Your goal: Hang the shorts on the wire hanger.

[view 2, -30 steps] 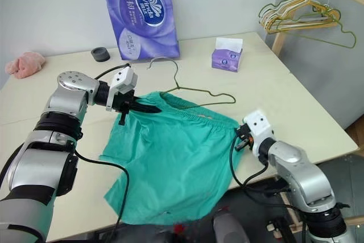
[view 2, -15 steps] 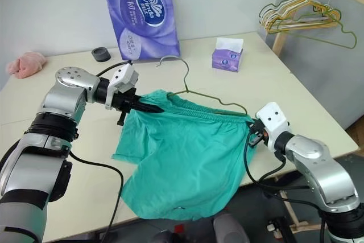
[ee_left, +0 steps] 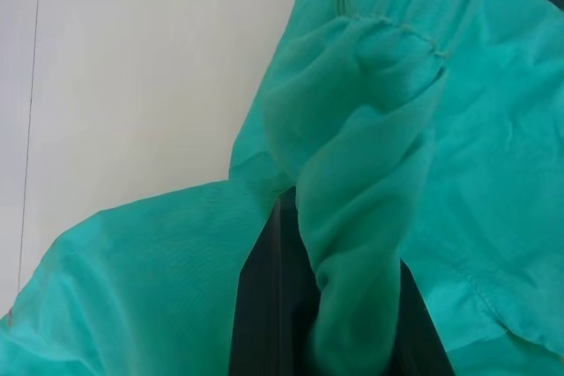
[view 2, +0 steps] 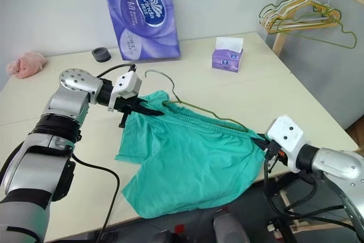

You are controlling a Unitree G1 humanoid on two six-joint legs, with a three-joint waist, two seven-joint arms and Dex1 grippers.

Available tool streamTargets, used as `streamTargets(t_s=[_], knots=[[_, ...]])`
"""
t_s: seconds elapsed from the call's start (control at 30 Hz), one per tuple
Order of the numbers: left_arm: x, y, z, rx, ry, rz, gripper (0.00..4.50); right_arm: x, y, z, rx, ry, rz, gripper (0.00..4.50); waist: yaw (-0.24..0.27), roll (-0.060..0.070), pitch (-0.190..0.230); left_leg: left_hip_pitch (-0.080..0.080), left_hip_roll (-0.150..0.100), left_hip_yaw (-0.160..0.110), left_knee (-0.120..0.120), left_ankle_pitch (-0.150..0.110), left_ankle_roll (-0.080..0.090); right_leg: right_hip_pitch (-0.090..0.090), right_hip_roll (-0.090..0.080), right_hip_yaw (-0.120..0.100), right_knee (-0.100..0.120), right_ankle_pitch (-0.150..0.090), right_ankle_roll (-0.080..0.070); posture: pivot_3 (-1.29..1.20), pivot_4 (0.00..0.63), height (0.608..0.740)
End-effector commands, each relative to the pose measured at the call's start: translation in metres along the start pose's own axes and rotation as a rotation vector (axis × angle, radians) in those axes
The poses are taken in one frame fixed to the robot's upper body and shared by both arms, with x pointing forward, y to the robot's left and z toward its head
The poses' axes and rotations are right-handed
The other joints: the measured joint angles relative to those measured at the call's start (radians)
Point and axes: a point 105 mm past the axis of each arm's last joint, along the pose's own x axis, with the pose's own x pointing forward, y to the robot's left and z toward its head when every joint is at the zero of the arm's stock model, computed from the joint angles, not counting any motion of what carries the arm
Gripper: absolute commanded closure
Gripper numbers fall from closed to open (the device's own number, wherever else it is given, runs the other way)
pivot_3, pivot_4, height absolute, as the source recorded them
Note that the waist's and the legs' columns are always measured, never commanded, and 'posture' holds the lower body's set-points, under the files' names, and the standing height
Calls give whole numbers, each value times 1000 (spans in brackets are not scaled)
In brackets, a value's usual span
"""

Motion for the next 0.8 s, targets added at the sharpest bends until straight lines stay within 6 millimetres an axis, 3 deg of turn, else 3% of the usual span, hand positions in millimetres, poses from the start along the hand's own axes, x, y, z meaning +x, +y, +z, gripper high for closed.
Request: streamTargets(t_s=[0.03,0.17,0.33,0.4,0.53,0.73,0.8], knots=[[-26,9,-13,-21,98,106,4500,-20,-14,-4,0,59,-37,4485,0,0,0,0,0,0,0,0,0,0,0,0,0,0,0,-307,104,740],[-24,8,-17,0,122,102,4500,-24,-9,3,13,30,27,4485,1,0,0,0,0,0,0,0,0,1,0,0,0,0,0,-303,107,740],[-25,9,-19,22,137,118,4500,-37,-19,14,22,-8,39,4485,6,0,0,0,0,0,0,0,0,1,0,0,0,0,0,-300,110,740],[-24,9,-19,25,139,121,4500,-34,-19,23,-6,-26,52,4485,7,0,0,0,0,1,0,0,0,1,0,0,0,0,0,-303,111,740],[-16,11,-18,52,137,120,4500,-12,-7,37,-37,-55,113,4485,3,0,0,1,1,1,0,0,0,1,0,1,0,0,0,-308,112,740],[-14,12,-17,70,140,126,4500,-12,-36,27,-220,78,35,4485,13,0,1,0,0,2,0,0,0,0,-1,1,-1,0,0,-302,119,740],[-11,11,-18,73,140,121,4500,1,-13,27,-215,43,146,4485,17,0,0,0,0,2,0,0,0,0,-1,1,-2,0,0,-310,120,740]])
